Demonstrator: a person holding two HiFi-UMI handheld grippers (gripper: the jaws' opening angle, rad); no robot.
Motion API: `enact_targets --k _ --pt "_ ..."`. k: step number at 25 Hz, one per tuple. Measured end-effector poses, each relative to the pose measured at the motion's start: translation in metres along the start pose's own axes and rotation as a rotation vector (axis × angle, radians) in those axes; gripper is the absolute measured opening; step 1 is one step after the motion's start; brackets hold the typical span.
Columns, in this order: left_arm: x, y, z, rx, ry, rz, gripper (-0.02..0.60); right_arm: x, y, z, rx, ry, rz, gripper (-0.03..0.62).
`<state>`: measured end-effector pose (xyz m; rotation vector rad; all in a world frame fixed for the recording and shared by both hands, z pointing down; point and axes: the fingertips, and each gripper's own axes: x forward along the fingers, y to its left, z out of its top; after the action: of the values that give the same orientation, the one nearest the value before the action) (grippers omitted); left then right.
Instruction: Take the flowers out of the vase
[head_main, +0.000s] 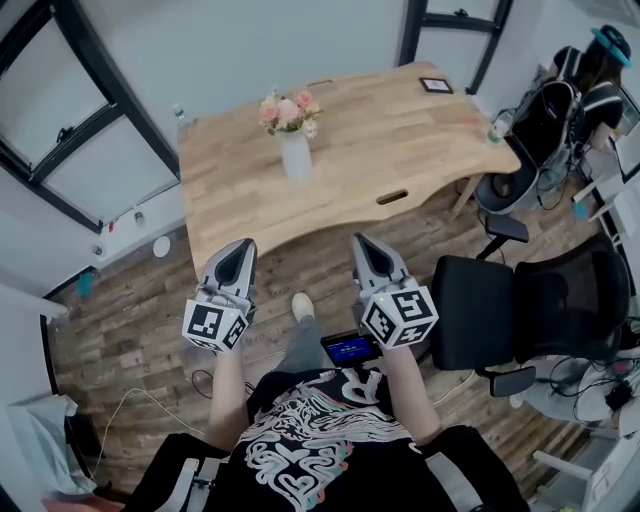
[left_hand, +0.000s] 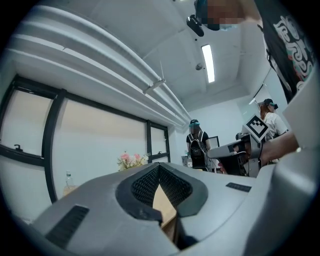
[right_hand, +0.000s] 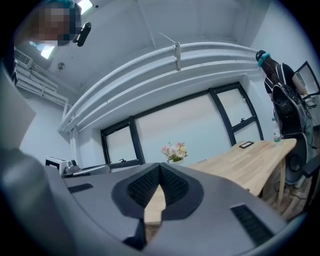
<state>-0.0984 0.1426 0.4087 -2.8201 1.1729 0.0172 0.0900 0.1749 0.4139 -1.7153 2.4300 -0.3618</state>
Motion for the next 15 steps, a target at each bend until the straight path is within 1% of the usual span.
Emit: enact_targets --k 3,9,12,15 --pt "0.030 0.028 -0.005 -0.031 -0.009 0.001 0.003 0.037 -0.012 0.007 -0.050 -0.002 -0.007 0.005" --pt "0.096 0.085 -0.015 -0.017 0.025 -0.017 0.003 0.117 -0.034 0.023 -0.140 -0.008 -0.023 0.005" --pt "0.128 0.117 -0.023 -0.031 0.033 -0.024 0.003 0.156 -0.041 0.032 -0.160 -0.018 -0.015 0.005" --pt "0.157 0.142 -0.029 -0.039 0.039 -0.039 0.003 0.187 -0.055 0.039 -0.165 -0.040 -0.032 0.005"
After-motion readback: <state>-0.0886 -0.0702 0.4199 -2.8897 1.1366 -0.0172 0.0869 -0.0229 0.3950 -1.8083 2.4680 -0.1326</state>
